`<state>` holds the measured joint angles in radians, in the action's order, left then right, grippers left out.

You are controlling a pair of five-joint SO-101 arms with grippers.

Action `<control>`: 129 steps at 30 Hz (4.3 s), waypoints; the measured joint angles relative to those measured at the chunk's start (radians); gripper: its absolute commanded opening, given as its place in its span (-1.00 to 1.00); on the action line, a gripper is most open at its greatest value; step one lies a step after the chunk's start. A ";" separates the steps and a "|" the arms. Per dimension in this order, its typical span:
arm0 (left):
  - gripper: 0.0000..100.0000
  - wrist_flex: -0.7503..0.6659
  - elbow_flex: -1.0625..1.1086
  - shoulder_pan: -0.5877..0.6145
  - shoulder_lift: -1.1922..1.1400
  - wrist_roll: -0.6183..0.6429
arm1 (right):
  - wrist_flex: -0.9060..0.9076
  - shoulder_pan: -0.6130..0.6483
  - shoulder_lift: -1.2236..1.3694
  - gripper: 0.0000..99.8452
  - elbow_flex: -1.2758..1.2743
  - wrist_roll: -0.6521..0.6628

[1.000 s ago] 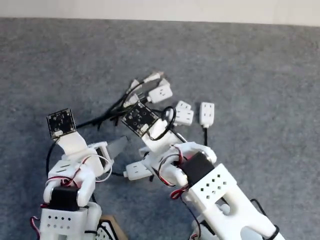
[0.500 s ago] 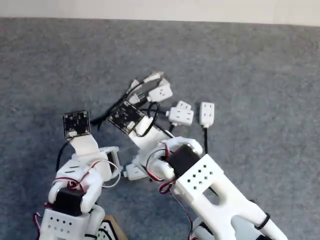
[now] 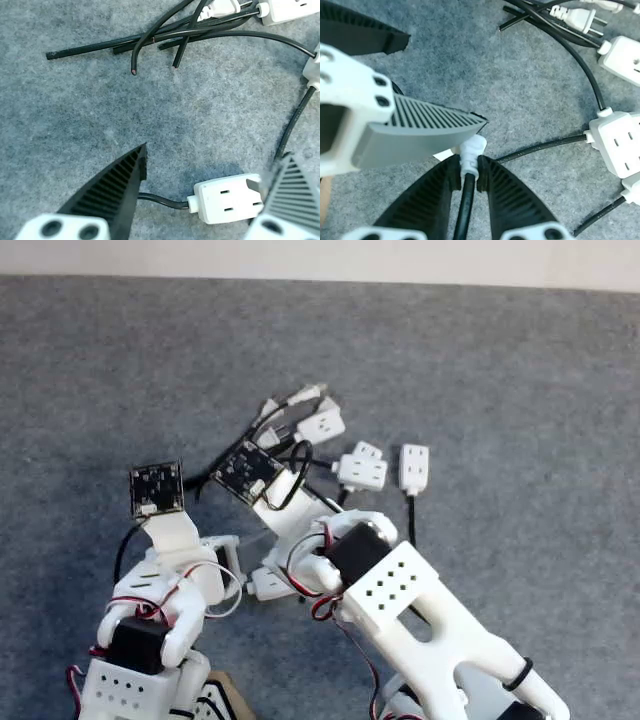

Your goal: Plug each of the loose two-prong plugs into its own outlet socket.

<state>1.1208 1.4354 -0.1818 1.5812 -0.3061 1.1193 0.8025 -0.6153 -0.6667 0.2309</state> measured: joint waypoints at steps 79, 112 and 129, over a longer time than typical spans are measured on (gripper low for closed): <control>-0.23 -0.146 0.038 0.385 -0.009 0.267 | 0.123 0.005 0.322 -0.99 0.198 1.132; -0.23 -0.181 0.051 0.385 -0.009 0.267 | 0.077 0.054 0.318 -0.99 0.118 1.157; -0.23 -0.181 0.051 0.387 -0.009 0.267 | -0.006 0.051 0.448 -0.99 0.114 1.157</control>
<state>0.9398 1.4860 0.2048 1.5719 -0.0391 1.1132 0.8531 -0.1672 -0.5531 1.3878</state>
